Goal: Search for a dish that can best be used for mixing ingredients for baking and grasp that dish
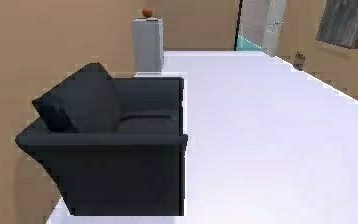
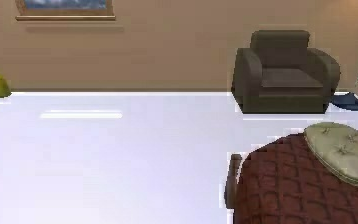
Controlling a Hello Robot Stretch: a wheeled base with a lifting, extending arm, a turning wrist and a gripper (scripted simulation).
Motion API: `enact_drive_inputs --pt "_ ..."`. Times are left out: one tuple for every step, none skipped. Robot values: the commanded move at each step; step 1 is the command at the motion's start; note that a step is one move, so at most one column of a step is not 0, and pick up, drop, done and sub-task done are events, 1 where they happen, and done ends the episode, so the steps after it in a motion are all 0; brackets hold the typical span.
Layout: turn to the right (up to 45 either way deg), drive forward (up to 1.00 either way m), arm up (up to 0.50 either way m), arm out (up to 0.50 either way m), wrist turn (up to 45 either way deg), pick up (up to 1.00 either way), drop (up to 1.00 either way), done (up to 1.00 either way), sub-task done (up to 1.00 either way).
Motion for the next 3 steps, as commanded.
enact_drive_inputs --pt "0.0 0.25 0.00 0.00 0.0 0.00 0.00 0.00 0.00" --pt "45.0 0.00 0.00 0.00 0.0 0.00 0.00 0.00 0.00" --pt "15.0 0.00 0.00 0.00 0.0 0.00 0.00 0.00 0.00"
